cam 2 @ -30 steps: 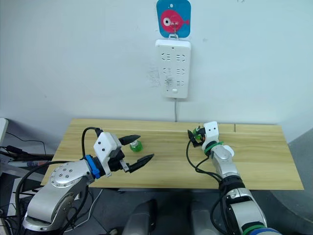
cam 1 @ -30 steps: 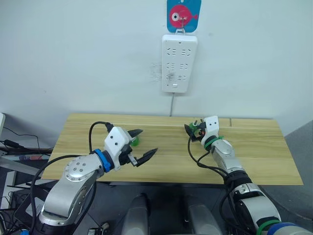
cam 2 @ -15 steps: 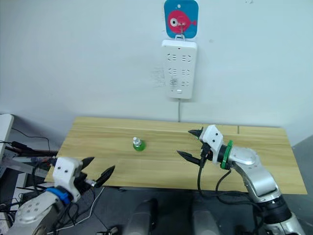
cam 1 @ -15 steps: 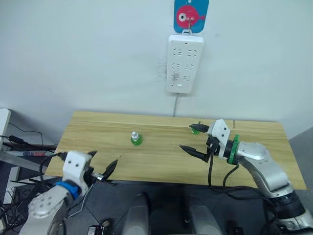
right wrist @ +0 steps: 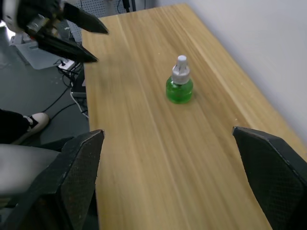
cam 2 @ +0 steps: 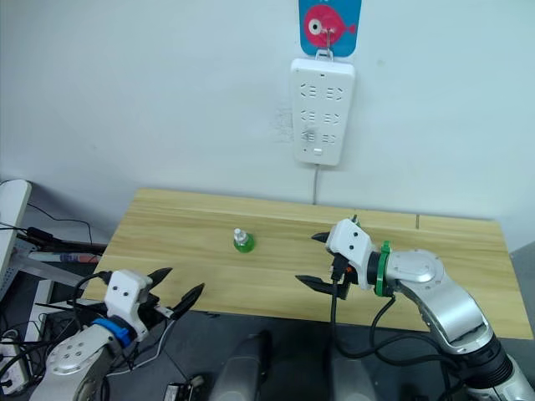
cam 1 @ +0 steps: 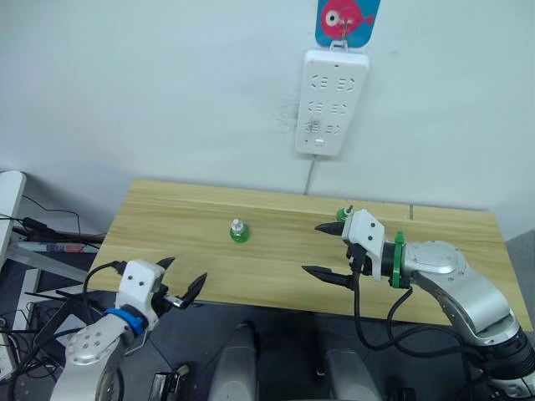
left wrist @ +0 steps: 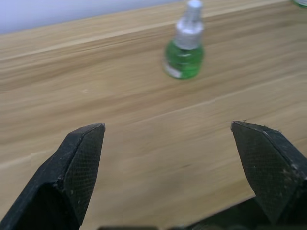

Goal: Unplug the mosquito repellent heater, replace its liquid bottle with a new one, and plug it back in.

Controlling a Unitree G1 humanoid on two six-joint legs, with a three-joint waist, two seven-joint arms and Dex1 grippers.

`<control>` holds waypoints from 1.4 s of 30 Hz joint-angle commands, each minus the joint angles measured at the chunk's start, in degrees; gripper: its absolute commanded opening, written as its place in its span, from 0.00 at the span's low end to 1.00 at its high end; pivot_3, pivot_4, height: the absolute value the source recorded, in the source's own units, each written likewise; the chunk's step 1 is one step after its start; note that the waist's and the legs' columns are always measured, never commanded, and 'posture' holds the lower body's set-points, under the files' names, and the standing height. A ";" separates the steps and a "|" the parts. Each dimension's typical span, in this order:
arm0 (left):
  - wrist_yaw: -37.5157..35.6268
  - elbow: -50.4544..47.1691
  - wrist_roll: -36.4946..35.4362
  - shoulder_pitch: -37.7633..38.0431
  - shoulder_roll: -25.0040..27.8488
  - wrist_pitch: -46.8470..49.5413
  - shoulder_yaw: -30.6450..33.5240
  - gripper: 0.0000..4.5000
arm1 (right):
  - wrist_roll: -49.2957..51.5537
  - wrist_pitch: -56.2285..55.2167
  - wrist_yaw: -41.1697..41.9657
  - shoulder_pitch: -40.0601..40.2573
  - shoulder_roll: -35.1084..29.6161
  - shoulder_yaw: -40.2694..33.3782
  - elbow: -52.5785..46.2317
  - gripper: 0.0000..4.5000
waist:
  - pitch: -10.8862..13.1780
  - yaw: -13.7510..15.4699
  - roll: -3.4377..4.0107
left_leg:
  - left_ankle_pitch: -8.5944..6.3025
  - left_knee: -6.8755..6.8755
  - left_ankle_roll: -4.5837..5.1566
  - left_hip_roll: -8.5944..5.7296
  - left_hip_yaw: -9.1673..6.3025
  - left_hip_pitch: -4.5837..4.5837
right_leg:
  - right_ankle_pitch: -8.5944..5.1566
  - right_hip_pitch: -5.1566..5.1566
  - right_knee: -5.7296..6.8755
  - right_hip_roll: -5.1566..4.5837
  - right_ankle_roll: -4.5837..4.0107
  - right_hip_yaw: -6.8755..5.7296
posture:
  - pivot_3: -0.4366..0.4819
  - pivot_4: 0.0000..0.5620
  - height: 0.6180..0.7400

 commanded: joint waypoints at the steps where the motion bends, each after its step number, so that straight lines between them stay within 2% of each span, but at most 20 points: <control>1: -0.85 5.71 1.50 -5.18 -0.28 -2.81 -2.15 1.00 | 2.53 5.74 -2.58 -0.09 0.15 -1.28 -6.15 0.99 | 0.96 -0.16 0.04 | 0.01 0.00 -0.01 0.00 -0.05 -0.03 | 0.01 -0.02 0.00 0.03 0.01 -0.03 | 0.55 0.75 1.00; 12: -2.58 25.41 5.27 -19.99 -3.29 -10.28 -8.30 1.00 | 8.33 20.85 -10.75 -1.13 2.30 -3.65 -15.30 0.99 | 4.23 -2.76 0.10 | -0.02 -0.03 -0.10 -0.02 -0.03 -0.10 | -0.09 -0.07 0.03 -0.05 0.25 0.01 | 0.44 0.84 1.00; 19: 0.85 31.15 6.38 -25.94 -5.61 -11.80 -8.20 1.00 | 11.90 25.44 -13.20 -0.27 2.32 -4.79 -18.73 0.99 | 4.87 -3.52 0.03 | 0.01 -0.02 -0.15 -0.04 -0.02 -0.11 | -0.08 -0.06 0.02 -0.07 0.31 0.05 | 0.42 0.85 1.00; 24: 1.95 31.29 6.49 -25.76 -6.01 -12.28 -8.06 1.00 | 13.30 26.32 -13.88 -0.23 1.81 -5.54 -19.23 0.99 | 5.06 -4.15 0.02 | 0.01 -0.03 -0.16 -0.03 -0.02 -0.10 | -0.08 -0.07 0.02 -0.07 0.33 0.07 | 0.41 0.84 1.00; 27: 1.74 30.99 6.65 -25.40 -6.19 -13.10 -8.62 0.88 | 13.66 26.35 -14.08 -0.54 1.55 -5.65 -19.11 1.00 | 5.06 -4.19 0.02 | 0.04 -0.06 -0.22 -0.01 -0.01 -0.09 | -0.09 -0.09 0.02 -0.07 0.33 0.05 | 0.41 0.84 1.00; 32: 2.42 32.41 7.20 -26.87 -6.91 -14.49 -8.71 0.51 | 13.42 25.54 -14.54 -1.24 1.48 -5.45 -17.84 1.00 | 5.07 -4.25 0.01 | 0.07 -0.09 -0.26 -0.03 -0.01 -0.10 | -0.09 -0.09 -0.01 -0.08 0.34 0.06 | 0.41 0.82 1.00; 37: 2.72 29.04 5.20 -29.63 -5.85 -10.97 -6.86 0.49 | 12.66 23.69 -14.61 -1.02 0.75 -5.51 -16.84 1.00 | 5.07 -4.27 -0.02 | 0.08 -0.09 -0.28 -0.05 -0.01 -0.13 | -0.09 -0.11 -0.02 -0.08 0.36 0.05 | 0.41 0.76 1.00; 39: -1.24 23.87 4.04 -29.50 -3.76 -8.09 -8.05 0.49 | 13.00 22.83 -14.56 -1.03 0.73 -6.52 -16.46 1.00 | 5.07 -4.27 -0.03 | 0.08 -0.11 -0.30 -0.05 -0.01 -0.15 | -0.09 -0.13 -0.03 -0.08 0.37 0.05 | 0.41 0.72 1.00; 42: -11.13 13.47 1.44 -29.41 0.86 -2.49 -12.36 0.49 | 14.39 21.94 -14.23 -1.31 1.06 -8.63 -16.47 1.00 | 5.03 -4.26 -0.04 | 0.17 -0.18 -0.49 -0.04 -0.05 -0.20 | -0.09 -0.18 -0.03 -0.05 0.37 -0.02 | 0.42 0.65 1.00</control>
